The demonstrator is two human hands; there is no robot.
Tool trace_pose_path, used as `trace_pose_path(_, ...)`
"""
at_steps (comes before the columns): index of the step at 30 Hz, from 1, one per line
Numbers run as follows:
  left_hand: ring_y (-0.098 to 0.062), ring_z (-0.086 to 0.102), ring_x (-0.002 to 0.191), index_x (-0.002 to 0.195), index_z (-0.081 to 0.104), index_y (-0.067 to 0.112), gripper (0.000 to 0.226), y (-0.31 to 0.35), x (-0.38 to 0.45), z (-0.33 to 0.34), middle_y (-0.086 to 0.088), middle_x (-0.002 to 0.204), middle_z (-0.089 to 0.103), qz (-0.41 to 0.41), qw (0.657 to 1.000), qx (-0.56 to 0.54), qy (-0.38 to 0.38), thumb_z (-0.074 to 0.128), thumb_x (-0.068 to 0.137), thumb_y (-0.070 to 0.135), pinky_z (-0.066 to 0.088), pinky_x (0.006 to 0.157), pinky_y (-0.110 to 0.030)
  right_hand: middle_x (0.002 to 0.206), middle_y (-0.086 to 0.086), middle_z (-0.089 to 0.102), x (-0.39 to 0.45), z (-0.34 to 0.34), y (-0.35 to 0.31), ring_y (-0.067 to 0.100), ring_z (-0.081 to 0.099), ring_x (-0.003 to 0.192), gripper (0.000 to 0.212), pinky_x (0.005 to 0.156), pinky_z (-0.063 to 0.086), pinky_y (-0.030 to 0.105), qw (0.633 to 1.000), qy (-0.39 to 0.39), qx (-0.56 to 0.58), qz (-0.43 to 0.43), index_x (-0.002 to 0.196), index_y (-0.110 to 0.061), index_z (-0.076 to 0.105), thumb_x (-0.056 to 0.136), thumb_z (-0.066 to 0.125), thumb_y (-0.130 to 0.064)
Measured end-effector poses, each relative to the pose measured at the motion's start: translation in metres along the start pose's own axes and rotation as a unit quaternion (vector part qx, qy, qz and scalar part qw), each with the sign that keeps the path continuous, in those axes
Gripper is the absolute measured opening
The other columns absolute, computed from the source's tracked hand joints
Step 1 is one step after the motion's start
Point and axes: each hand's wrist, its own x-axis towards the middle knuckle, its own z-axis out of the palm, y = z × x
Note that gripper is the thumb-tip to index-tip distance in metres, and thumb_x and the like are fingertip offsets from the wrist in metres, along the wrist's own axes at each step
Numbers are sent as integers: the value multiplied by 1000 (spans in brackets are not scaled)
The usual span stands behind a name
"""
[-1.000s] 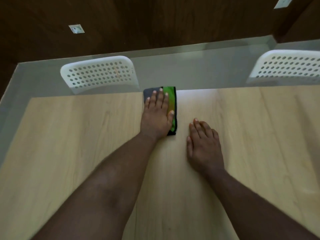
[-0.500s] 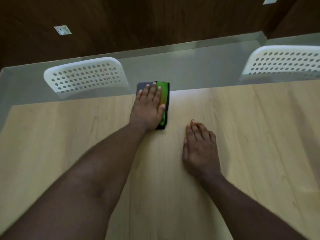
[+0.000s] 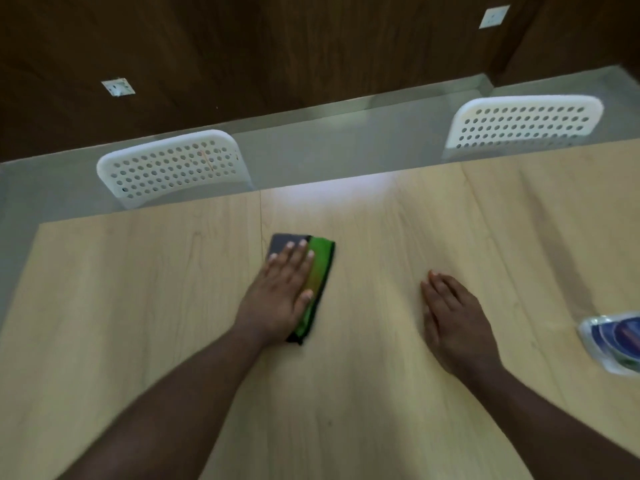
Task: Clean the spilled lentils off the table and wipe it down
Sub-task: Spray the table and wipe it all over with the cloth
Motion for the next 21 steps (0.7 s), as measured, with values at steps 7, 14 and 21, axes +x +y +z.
trace_pose_path(7,-29,-6,163,169,4,15,73,34,86,6,-10,176,-4,-149,988,18,31,14,107,52,3,132,-49,166,12,39,-11,14,9,28,29,157,61,124,32,50,999,-3,-27,-24,159,-7,42,105,31,-33)
trace_pose_path(14,-25,-17,162,169,-3,15,70,175,-8,37,-8,176,-14,-56,998,-24,21,14,110,50,5,131,-50,163,9,44,-13,3,11,24,32,155,57,128,26,40,999,-8,40,-5,156,-8,49,106,34,-33)
trace_pose_path(21,-23,-3,164,169,7,14,70,123,-146,42,-5,177,-4,-154,988,-19,23,21,109,48,15,130,-52,165,9,41,-58,-19,41,26,31,157,63,127,28,44,996,-56,8,-66,157,-11,47,106,26,-41)
